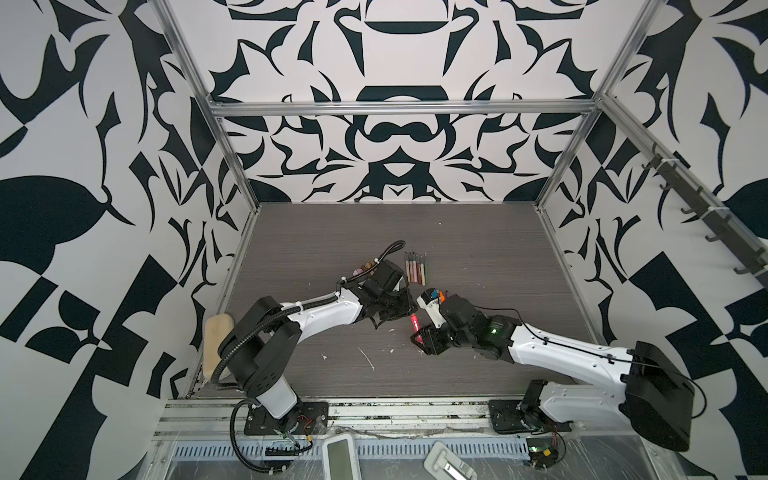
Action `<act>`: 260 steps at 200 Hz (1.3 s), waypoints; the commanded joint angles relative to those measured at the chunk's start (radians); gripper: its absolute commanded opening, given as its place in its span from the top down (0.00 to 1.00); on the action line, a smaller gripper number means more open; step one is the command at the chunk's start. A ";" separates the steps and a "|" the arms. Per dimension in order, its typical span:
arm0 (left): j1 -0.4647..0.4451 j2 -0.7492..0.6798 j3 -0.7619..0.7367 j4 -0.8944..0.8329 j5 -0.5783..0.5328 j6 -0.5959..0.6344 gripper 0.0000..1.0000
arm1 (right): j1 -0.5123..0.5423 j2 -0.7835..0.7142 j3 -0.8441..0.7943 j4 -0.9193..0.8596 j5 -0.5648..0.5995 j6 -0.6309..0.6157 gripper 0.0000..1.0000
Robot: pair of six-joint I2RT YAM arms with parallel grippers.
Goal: Open the pen caps
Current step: 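Close the left gripper on the translucent cap of the pink marker, then pull the pink marker away with right while left carries cap to caps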
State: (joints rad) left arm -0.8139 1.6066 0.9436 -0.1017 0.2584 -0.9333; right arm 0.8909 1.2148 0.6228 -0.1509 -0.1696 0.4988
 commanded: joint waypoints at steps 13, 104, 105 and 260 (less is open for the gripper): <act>-0.002 -0.078 -0.020 -0.015 0.060 0.012 1.00 | -0.013 0.033 0.009 0.047 -0.013 0.021 0.43; 0.043 -0.124 -0.019 -0.046 0.058 0.032 1.00 | -0.022 -0.028 -0.061 0.101 -0.008 0.107 1.00; 0.046 -0.123 -0.017 -0.047 0.058 0.034 1.00 | -0.021 -0.029 -0.063 0.101 -0.010 0.109 1.00; 0.409 -0.014 0.241 -0.222 0.116 0.256 1.00 | 0.019 -0.133 -0.287 0.412 -0.114 0.227 1.00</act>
State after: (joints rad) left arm -0.5758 1.5665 1.1313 -0.3721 0.6926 -0.7689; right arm 0.8898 1.1244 0.4076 0.4160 -0.1982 0.7082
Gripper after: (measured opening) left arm 0.168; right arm 0.168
